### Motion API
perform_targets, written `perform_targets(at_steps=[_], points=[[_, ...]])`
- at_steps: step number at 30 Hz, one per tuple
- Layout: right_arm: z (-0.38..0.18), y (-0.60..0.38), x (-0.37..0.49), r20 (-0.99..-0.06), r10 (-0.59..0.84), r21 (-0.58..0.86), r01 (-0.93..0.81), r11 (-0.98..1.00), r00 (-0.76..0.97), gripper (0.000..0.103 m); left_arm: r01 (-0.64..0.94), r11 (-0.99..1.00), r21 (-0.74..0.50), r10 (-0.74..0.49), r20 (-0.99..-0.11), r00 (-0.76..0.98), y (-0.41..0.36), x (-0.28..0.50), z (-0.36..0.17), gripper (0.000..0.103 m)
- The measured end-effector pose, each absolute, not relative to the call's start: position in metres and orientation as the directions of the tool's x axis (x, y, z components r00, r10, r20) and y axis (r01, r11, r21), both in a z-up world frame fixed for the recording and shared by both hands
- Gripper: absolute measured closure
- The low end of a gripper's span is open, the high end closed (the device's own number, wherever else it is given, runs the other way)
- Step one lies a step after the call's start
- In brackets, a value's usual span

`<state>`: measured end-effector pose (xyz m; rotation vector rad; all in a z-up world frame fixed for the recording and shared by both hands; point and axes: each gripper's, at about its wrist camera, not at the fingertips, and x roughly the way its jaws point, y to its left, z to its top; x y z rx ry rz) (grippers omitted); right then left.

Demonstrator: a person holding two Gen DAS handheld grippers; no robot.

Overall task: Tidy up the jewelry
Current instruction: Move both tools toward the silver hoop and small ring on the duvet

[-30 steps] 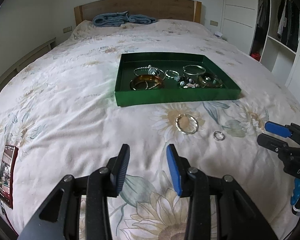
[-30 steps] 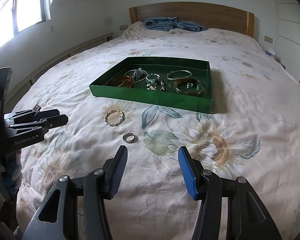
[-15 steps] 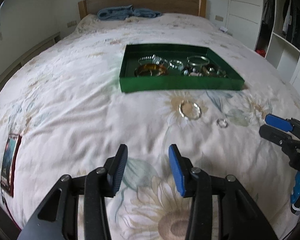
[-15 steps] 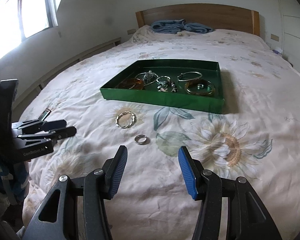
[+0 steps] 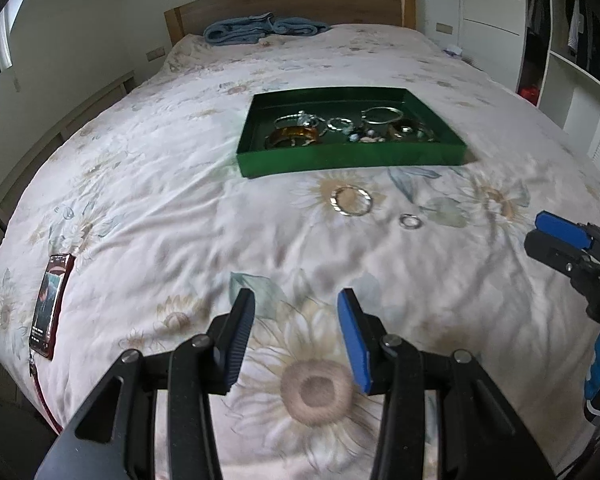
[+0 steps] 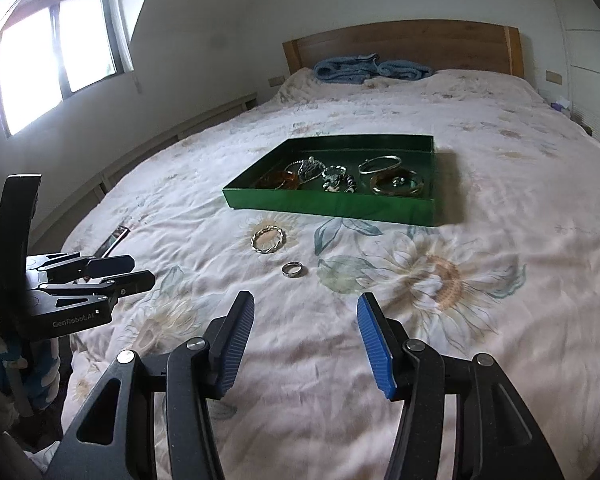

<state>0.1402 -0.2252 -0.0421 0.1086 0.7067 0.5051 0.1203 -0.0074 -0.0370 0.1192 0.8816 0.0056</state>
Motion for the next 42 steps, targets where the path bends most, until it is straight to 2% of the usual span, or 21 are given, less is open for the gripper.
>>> perform_targets(at_steps=[15,35,42], points=[[-0.042,-0.277,0.119,-0.603,0.413,0.259,-0.322,0.911,0.682,0.047,0.095,0.991,0.095,0.019,-0.801,0.598,-0.027,0.111,-0.045,0.062],[-0.073,-0.212,0.177,-0.701,0.404,0.189,-0.393,0.9,0.587,0.047,0.063,0.998,0.008,-0.027,-0.847,0.531,0.023,0.169,-0.083,0.062],[-0.077,-0.186,0.2,-0.713,0.41,0.155,-0.443,0.883,0.569,0.047,0.078,0.996,-0.053,-0.087,-0.841,0.535,0.04,0.189,-0.086,0.062]])
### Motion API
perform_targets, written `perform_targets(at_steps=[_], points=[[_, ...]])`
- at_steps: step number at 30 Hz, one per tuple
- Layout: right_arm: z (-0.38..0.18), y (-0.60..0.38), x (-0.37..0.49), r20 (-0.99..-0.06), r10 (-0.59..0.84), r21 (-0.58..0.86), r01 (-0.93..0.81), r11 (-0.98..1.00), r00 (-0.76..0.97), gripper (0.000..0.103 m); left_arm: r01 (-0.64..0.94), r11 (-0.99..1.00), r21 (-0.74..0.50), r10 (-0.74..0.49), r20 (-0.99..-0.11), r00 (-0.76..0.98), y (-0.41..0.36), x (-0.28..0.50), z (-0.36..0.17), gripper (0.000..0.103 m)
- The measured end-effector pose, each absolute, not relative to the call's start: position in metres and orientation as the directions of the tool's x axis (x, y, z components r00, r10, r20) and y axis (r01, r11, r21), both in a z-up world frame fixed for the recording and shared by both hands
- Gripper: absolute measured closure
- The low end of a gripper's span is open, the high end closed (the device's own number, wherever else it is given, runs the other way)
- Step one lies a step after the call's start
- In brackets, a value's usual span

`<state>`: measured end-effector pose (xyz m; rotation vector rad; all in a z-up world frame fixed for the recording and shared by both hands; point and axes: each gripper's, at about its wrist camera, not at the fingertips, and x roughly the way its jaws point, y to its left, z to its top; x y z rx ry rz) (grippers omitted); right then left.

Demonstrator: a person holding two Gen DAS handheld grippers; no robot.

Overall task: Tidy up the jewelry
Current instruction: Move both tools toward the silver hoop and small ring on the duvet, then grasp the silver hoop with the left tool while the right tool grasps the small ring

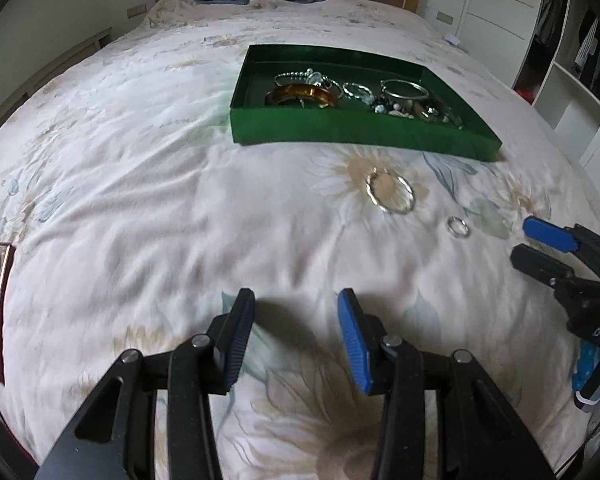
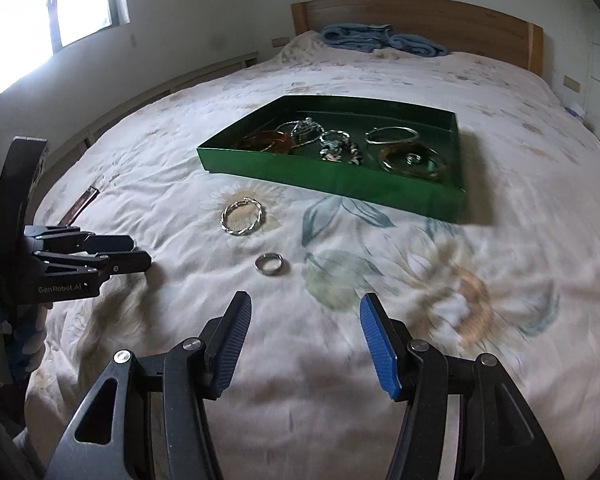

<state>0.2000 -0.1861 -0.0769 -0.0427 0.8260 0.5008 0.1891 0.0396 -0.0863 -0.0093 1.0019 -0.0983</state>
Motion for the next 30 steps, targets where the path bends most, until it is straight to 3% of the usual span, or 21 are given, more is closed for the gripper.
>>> perform_targets(at_steps=[10,15,24,27,30], points=[[-0.086,-0.17,0.222,-0.724,0.418,0.141,-0.476,0.868,0.548,0.047,0.13,0.981,-0.145,-0.192,-0.83,0.523,0.042,0.214,-0.087,0.062],[-0.087,-0.16,0.229,-0.722,0.445,0.149,-0.51,0.848,0.53,0.055,0.183,0.955,-0.231,-0.293,-0.816,0.499,0.029,0.23,-0.084,0.063],[-0.094,-0.14,0.235,-0.736,0.462,0.121,-0.576,0.809,0.495,0.066,0.193,0.96,-0.202,-0.272,-0.837,0.476,0.009,0.268,-0.087,0.065],[-0.097,-0.137,0.237,-0.743,0.46,0.117,-0.582,0.805,0.487,0.071,0.212,0.963,-0.166,-0.248,-0.853,0.459,-0.002,0.274,-0.092,0.072],[-0.1,-0.133,0.238,-0.75,0.456,0.111,-0.588,0.801,0.479,0.076,0.219,0.97,-0.107,-0.196,-0.877,0.439,-0.012,0.28,-0.099,0.086]])
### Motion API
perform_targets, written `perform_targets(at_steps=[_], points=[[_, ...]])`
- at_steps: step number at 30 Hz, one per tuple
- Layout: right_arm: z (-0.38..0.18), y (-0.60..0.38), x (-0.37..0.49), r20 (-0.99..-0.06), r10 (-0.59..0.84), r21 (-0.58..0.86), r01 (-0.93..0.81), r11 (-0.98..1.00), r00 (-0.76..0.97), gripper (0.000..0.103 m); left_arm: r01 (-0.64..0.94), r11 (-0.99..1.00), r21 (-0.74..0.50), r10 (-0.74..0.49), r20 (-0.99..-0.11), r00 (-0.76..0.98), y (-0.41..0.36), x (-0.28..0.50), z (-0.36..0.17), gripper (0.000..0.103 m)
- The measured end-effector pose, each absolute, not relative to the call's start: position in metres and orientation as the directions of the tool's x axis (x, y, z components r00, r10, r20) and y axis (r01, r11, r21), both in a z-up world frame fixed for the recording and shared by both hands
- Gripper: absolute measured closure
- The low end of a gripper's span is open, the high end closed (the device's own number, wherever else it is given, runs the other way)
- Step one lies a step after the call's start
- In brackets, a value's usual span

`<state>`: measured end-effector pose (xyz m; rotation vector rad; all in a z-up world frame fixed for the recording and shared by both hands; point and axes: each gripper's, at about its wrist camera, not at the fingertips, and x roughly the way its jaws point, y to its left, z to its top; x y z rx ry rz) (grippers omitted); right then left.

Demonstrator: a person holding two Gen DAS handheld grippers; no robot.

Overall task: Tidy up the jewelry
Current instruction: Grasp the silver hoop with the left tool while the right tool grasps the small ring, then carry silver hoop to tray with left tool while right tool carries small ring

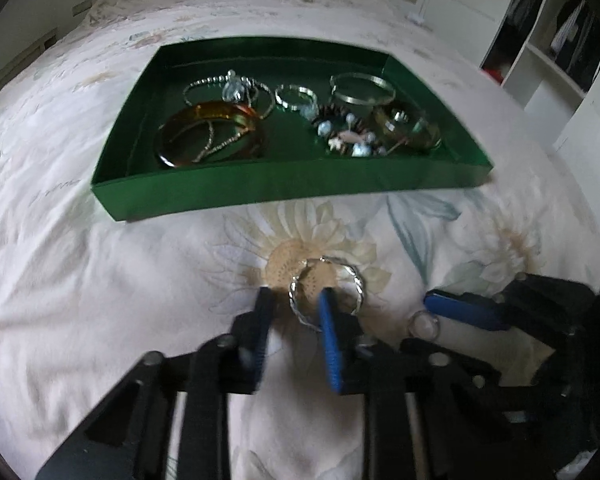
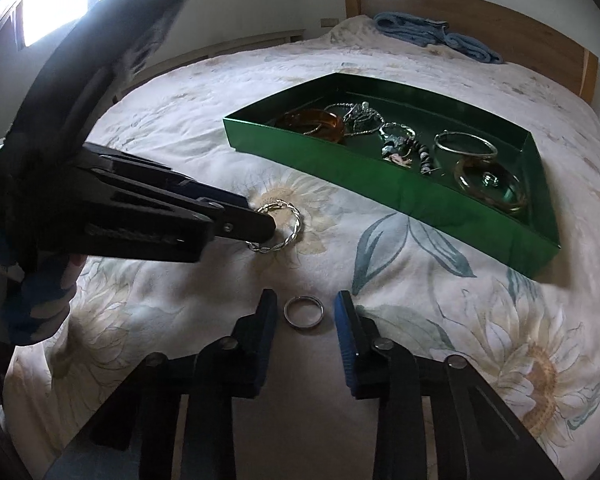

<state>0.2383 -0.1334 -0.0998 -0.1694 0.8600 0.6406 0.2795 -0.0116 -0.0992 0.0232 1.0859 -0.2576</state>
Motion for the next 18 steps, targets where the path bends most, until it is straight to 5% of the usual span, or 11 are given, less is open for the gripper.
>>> perform_targets(at_steps=[6,18], points=[[-0.102,-0.13,0.239,-0.762,0.45,0.101,-0.602,0.792,0.465,0.083,0.238,0.97,-0.056,-0.158,-0.887,0.434,-0.018,0.283,-0.103,0.098],[-0.09,-0.148,0.232,-0.718,0.465,0.118,-0.568,0.815,0.518,0.083,0.224,0.967,-0.123,-0.232,-0.79,0.568,-0.007,0.257,-0.072,0.099]])
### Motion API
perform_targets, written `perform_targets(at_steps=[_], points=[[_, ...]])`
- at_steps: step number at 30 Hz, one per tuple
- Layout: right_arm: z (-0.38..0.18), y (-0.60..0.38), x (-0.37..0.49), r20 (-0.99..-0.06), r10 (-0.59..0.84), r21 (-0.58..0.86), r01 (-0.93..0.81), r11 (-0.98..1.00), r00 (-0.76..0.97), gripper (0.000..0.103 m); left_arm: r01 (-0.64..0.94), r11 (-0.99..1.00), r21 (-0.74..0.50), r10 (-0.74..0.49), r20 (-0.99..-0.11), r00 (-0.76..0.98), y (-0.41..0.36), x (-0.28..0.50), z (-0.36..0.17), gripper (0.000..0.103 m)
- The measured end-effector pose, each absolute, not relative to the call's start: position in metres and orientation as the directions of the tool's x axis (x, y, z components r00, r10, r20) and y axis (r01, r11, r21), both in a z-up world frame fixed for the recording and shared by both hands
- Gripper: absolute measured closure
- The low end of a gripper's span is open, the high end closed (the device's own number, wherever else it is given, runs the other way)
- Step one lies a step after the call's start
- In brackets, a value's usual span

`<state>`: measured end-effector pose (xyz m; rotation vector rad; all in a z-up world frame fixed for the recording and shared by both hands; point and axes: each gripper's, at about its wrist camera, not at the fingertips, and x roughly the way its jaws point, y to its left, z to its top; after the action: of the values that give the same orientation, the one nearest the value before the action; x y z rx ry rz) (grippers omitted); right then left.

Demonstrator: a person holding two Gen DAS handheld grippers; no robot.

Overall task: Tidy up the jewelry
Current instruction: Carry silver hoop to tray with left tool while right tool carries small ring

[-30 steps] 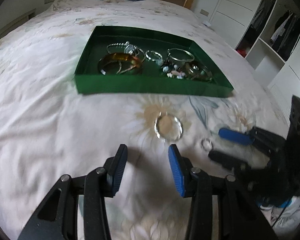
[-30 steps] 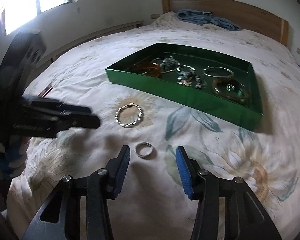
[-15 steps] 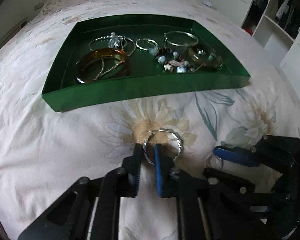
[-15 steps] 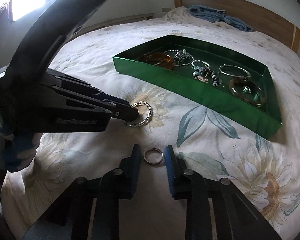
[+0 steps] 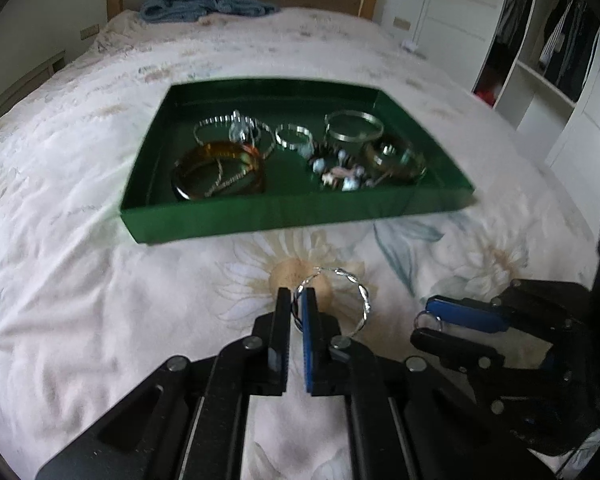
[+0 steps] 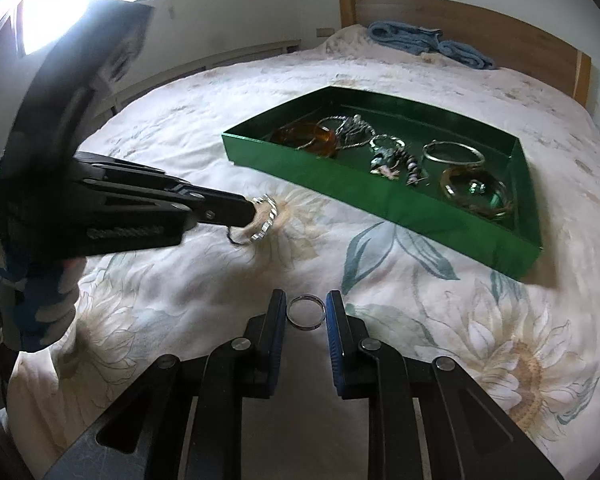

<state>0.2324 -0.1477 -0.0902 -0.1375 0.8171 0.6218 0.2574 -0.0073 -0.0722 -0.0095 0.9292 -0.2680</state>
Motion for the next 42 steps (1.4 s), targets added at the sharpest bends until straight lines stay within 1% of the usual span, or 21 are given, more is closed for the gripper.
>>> perform_targets(at_steps=[6,12,18,23,29,34,38,42], points=[[-0.077,-0.154,0.238,-0.69,0.457,0.111,-0.542,0.833,0.561,0.083,0.232,0.958,-0.167,-0.277,-0.741,0.611,-0.001,0.255,-0.047,0.099],[-0.058,-0.164,0.261,-0.652,0.431,0.104,-0.49,0.865,0.623,0.083,0.223,0.957,-0.185,-0.287,-0.72,0.632,-0.002,0.274,-0.033,0.099],[-0.047,-0.175,0.299,-0.625,0.381,0.117,-0.401,0.909,0.681,0.083,0.21,0.968,-0.138,-0.243,-0.724,0.646,-0.016,0.315,-0.032,0.099],[-0.056,-0.171,0.331,-0.643,0.357,0.124,-0.369,0.921,0.677,0.083,0.184,0.979,-0.084,-0.184,-0.748,0.638,-0.024,0.351,-0.044,0.099],[-0.068,-0.171,0.362,-0.659,0.299,0.115,-0.301,0.947,0.69,0.083,0.16,0.986,-0.05,-0.139,-0.778,0.613,-0.026,0.378,-0.066,0.098],[-0.071,-0.169,0.386,-0.664,0.278,0.119,-0.269,0.956,0.694,0.083,0.173,0.984,-0.045,-0.142,-0.782,0.607,-0.028,0.387,-0.076,0.098],[-0.07,-0.165,0.404,-0.666,0.268,0.118,-0.256,0.959,0.696,0.083,0.173,0.983,-0.064,-0.156,-0.789,0.594,-0.026,0.391,-0.084,0.098],[-0.077,-0.161,0.422,-0.699,0.245,0.105,-0.243,0.964,0.672,0.083,0.184,0.981,-0.064,-0.163,-0.788,0.594,-0.028,0.393,-0.087,0.098]])
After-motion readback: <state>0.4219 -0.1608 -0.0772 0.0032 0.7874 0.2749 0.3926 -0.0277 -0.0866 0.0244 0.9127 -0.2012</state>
